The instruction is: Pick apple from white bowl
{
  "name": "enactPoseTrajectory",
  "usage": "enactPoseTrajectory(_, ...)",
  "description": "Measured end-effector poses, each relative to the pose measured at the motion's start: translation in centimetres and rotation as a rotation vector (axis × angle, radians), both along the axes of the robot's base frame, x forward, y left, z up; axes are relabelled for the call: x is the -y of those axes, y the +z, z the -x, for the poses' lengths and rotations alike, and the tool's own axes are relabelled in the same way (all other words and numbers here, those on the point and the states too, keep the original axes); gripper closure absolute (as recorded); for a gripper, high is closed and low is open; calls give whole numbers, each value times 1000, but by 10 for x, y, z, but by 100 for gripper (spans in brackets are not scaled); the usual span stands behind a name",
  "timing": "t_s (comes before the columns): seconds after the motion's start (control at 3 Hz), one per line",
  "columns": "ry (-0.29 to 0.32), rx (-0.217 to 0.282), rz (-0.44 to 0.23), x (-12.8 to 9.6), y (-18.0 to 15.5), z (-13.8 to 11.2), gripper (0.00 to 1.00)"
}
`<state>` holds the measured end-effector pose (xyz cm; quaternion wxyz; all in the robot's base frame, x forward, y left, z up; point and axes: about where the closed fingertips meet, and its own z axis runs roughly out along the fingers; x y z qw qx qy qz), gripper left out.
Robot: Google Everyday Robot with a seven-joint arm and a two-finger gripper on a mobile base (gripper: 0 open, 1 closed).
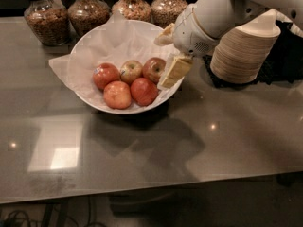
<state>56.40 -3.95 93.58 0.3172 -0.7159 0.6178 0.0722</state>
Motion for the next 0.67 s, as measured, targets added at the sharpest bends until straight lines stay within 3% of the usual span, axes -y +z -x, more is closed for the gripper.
enactPoseTrajectory(0.67,7,28,18,1,-14,-13,23)
